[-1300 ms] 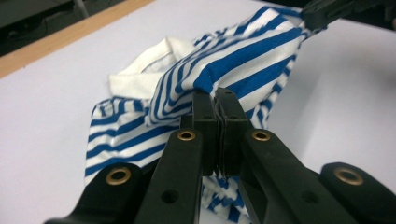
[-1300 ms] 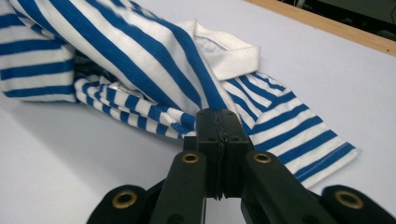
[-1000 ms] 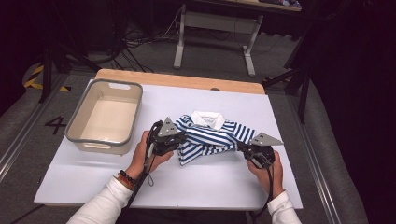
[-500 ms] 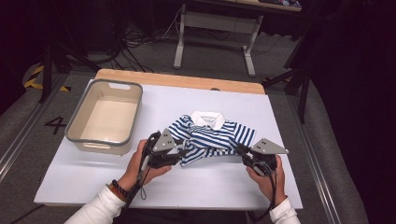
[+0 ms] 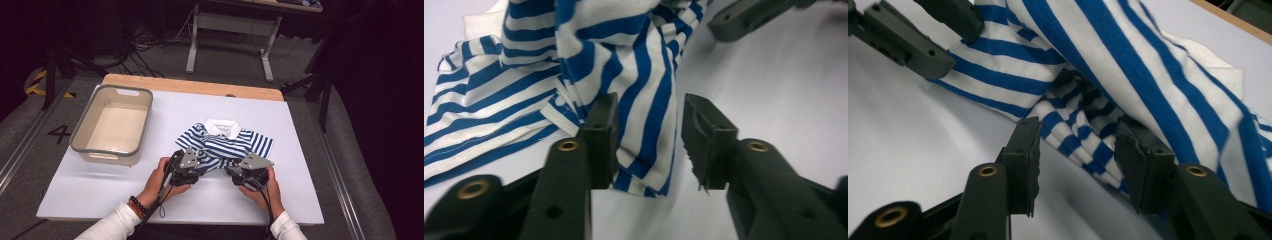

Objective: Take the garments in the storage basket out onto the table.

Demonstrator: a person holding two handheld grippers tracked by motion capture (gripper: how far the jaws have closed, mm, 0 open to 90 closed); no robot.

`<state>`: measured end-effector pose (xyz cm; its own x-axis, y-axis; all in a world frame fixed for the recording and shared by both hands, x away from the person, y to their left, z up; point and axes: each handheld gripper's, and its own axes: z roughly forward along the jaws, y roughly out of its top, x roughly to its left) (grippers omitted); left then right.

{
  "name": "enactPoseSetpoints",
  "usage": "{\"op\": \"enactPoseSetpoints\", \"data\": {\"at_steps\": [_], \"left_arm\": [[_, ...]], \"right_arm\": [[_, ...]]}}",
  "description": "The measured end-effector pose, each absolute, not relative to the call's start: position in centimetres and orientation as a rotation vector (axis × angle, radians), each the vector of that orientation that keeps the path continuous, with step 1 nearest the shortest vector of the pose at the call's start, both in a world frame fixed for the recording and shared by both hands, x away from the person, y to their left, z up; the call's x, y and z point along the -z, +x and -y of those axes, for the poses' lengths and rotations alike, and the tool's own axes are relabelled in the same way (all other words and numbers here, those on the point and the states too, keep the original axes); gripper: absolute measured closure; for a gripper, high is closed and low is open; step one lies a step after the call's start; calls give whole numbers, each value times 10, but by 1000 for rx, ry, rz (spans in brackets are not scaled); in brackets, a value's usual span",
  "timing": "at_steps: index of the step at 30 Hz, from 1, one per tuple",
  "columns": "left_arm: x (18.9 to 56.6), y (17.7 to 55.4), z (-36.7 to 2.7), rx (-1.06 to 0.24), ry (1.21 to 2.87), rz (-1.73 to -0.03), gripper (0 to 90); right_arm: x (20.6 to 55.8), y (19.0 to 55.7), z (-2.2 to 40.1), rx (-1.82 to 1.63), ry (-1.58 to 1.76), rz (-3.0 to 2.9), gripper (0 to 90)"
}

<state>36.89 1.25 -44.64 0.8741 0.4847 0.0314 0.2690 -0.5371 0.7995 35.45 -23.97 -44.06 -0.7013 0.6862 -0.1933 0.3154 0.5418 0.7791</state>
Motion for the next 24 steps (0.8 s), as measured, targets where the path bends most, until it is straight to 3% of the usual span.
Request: {"op": "enactPoseSetpoints", "data": {"at_steps": [5, 8, 11, 19, 21, 22, 23, 24], "left_arm": [[450, 373, -12, -268, 2171, -515, 890], [448, 371, -12, -263, 2169, -502, 900], [443, 370, -15, -270, 2151, -484, 900], [432, 365, -26, -319, 2107, -487, 900], [433, 366, -25, -297, 2094, -501, 849], [434, 366, -23, -277, 2101, -500, 698], [434, 366, -23, -277, 2101, -500, 639], [436, 365, -20, -264, 2111, -493, 639]], "right_arm": [[450, 368, 232, -1011, 836, -2341, 669], [455, 371, 227, -973, 830, -2376, 791], [456, 368, 226, -963, 808, -2387, 857], [439, 353, 237, -1018, 766, -2378, 873], [435, 349, 240, -1023, 764, -2371, 874], [432, 347, 241, -1038, 768, -2356, 874], [430, 346, 242, -1043, 775, -2349, 875], [430, 346, 242, -1043, 775, -2349, 875]]}}
